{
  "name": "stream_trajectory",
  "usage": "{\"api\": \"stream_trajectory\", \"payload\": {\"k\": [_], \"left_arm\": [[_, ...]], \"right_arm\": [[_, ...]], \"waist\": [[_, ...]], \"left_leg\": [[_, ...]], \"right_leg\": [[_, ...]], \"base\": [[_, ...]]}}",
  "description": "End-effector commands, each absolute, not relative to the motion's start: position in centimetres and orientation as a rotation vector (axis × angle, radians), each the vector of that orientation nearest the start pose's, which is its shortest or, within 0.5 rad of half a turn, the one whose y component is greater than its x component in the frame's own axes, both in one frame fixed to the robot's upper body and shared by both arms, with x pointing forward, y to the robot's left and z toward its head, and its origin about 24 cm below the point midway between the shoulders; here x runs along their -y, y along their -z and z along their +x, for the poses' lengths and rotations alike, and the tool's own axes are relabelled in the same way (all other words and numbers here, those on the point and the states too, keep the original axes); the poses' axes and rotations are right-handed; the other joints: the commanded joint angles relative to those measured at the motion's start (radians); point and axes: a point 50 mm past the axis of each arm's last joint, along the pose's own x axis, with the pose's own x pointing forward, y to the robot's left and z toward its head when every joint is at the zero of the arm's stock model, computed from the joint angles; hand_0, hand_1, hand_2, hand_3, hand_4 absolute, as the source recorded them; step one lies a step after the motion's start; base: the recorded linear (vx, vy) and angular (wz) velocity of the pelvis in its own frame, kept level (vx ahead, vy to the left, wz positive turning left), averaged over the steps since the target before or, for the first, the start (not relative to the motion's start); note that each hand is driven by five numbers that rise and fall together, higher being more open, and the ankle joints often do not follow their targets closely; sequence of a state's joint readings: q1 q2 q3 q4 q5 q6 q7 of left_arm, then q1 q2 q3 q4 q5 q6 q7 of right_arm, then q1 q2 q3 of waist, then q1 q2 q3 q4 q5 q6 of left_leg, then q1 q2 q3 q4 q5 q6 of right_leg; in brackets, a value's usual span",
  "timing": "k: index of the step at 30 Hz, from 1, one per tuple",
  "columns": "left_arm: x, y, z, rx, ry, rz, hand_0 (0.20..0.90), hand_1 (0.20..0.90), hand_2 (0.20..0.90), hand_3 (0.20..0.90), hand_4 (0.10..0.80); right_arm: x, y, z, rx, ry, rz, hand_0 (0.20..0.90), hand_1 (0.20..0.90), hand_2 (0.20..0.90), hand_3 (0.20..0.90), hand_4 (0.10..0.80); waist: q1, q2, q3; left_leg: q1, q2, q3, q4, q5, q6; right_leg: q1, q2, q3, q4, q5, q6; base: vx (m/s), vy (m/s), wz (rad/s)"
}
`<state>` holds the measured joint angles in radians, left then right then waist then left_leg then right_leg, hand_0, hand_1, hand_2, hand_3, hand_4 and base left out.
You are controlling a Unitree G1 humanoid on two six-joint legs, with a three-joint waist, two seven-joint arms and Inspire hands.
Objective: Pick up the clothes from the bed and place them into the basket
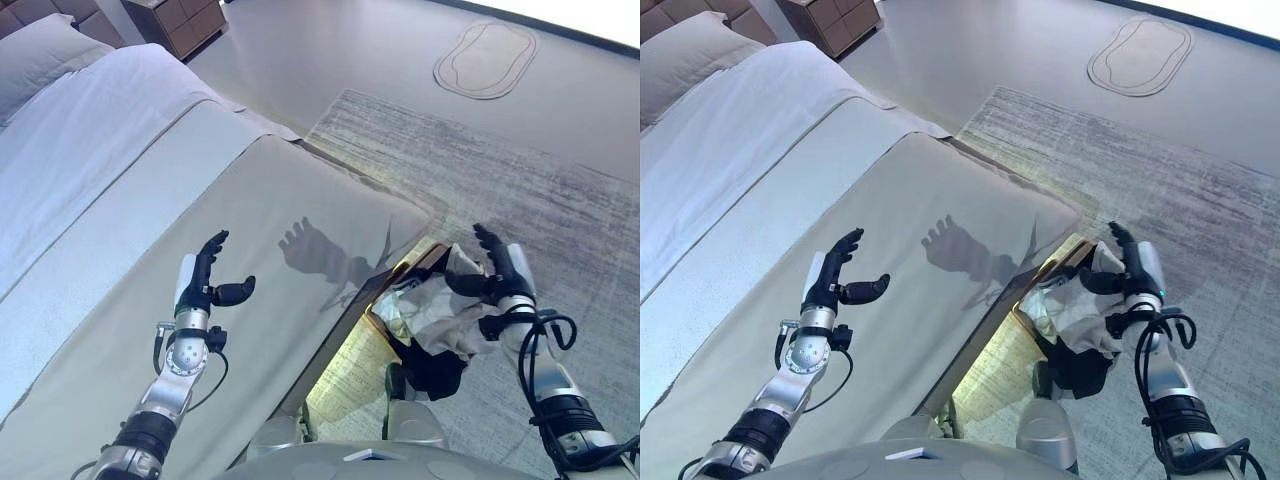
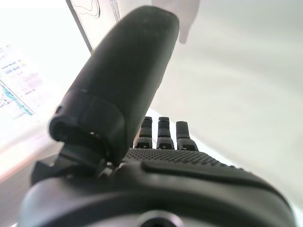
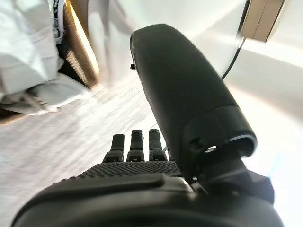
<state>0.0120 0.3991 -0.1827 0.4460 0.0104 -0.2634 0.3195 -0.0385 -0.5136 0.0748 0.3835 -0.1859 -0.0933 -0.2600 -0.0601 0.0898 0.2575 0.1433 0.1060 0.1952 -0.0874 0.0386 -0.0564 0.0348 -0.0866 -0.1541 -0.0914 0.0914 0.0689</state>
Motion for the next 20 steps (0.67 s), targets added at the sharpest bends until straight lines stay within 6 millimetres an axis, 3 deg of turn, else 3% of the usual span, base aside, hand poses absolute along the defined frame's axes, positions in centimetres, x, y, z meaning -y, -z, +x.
{"api": "stream_trajectory", "payload": {"k": [1,13,20], "left_arm": [[-26.1,0.7,22.6,-0.099,-0.251,0.525,0.9,0.9,0.9,0.9,0.8],[-26.0,1.5,21.5,-0.145,-0.22,0.514,0.9,0.9,0.9,0.9,0.8],[-26.0,1.5,21.4,-0.167,-0.194,0.504,0.9,0.9,0.9,0.9,0.8]], "right_arm": [[24.8,-4.3,25.4,0.076,0.15,-0.755,0.9,0.9,0.9,0.9,0.8],[22.1,-4.2,24.8,0.1,0.026,-0.633,0.9,0.9,0.9,0.9,0.8],[21.6,-4.2,24.5,0.083,-0.001,-0.612,0.9,0.9,0.9,0.9,0.8]], "waist": [[0.006,-0.077,-0.12],[0.047,-0.096,-0.141],[0.067,-0.108,-0.138]], "left_leg": [[-0.036,-0.031,-0.05,0.047,-0.079,-0.004],[-0.032,-0.031,-0.061,0.061,-0.083,-0.002],[-0.04,-0.033,-0.079,0.083,-0.089,0.0]], "right_leg": [[0.024,0.003,-0.011,0.088,-0.126,0.022],[0.057,-0.004,-0.041,0.088,-0.138,0.021],[0.063,-0.009,-0.058,0.106,-0.146,0.022]], "base": [[0.076,-0.016,0.03],[0.055,0.004,0.06],[0.032,-0.01,0.08]]}}
